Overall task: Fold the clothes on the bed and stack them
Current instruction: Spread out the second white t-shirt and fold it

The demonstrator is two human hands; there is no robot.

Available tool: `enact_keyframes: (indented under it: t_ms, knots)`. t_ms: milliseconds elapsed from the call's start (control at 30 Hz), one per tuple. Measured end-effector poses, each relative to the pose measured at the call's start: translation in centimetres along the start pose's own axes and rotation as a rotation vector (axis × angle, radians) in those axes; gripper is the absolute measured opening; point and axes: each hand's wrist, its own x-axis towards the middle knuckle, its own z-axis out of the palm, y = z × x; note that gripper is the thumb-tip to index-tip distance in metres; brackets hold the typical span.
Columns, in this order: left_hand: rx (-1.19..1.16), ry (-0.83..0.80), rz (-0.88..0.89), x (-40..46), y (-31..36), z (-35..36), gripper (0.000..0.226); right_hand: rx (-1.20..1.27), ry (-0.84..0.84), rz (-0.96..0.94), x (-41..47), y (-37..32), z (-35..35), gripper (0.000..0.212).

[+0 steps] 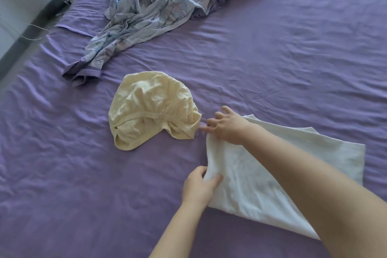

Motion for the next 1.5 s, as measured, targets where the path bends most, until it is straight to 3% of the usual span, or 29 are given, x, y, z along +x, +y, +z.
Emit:
enact_keyframes:
  t_ms: [133,333,533,700,833,900,1000,1100,1233,1400,1500]
  knots:
    - [-0.221,-0.08,0.022,-1.6,0.9,-0.2,0.025,0.207,0.032,0.079,-2.1,2.8,-0.1,0.031]
    - [-0.318,-0.207,0.126,-4.2,3.8,2.9,0.033,0.67,-0.003,0.219,-9.5,7.4,-0.5,0.028]
    - [-0.183,-0.429,0.216,-6.6,7.7,11.4,0.039,0.749,0.05,0.314,-19.3,10.7,3.3,0.023]
    - [-0.068,-0.502,0.281,-7.7,9.6,19.4,0.038,0.591,0.053,0.445,-25.3,12.0,9.3,0.023]
    - [0.093,-0.548,0.291,-8.3,9.2,24.6,0.061,0.538,-0.002,0.507,-28.2,11.5,14.6,0.06]
    - [0.183,-0.535,0.314,-8.3,8.5,25.9,0.062,0.697,0.02,0.595,-29.2,10.0,16.8,0.07]
    - [0.274,-0.416,0.382,-7.3,8.3,26.0,0.051,1.047,0.215,0.771,-30.1,6.5,18.6,0.063]
    - [0.364,-0.187,0.477,-5.5,8.9,25.0,0.042,1.313,0.387,0.916,-30.3,2.5,19.0,0.063]
    - [0.654,0.148,0.456,-2.9,9.6,22.6,0.054,1.607,0.572,1.029,-29.8,-0.9,18.4,0.069]
    - [0.67,0.082,0.287,-1.2,9.7,21.0,0.069,1.608,0.559,0.991,-29.3,-2.0,18.5,0.08]
    - [0.439,-0.016,0.231,-0.4,9.5,20.3,0.071,1.532,0.482,0.961,-29.5,-1.5,18.8,0.079]
